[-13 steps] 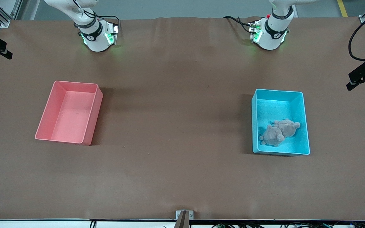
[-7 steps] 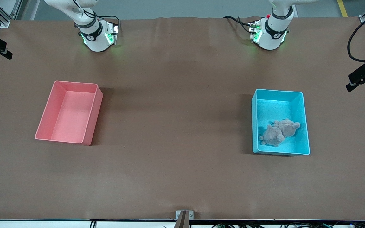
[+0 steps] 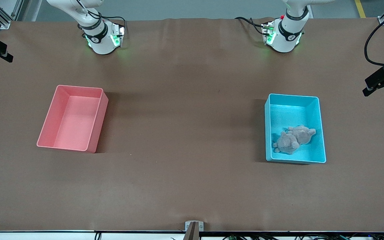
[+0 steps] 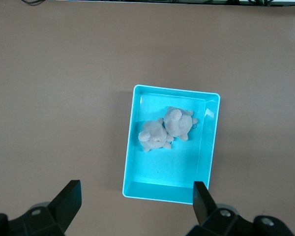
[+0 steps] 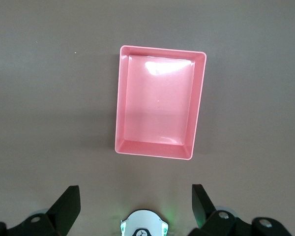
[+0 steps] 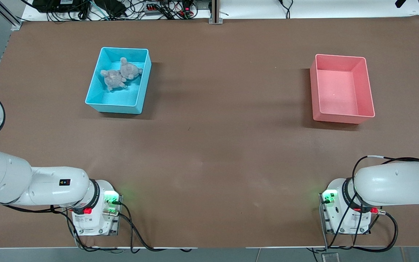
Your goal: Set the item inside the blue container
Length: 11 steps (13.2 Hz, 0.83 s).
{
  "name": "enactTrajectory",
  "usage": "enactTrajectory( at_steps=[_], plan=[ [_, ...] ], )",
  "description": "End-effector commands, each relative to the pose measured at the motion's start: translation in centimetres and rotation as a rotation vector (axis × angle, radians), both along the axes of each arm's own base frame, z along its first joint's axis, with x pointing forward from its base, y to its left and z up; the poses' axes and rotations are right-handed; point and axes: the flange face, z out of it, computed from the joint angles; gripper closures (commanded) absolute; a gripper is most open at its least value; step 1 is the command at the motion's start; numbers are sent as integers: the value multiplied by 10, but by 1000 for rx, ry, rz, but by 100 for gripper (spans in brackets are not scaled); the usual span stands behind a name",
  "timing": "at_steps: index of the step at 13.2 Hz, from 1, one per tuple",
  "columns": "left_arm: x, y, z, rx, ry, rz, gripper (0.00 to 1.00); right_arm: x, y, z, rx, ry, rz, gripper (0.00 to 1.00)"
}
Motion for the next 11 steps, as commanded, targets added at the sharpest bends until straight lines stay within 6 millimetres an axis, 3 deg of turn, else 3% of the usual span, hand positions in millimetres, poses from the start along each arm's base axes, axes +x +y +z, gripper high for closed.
enactTrajectory(
  at_steps=[1, 11],
  plan=[
    [0, -4, 4, -19, 1, 7, 0, -5, 2, 1, -8, 1, -9, 0],
    [1, 0, 2, -22, 4, 15, 0, -5, 3, 0, -8, 3, -8, 0]
  ],
)
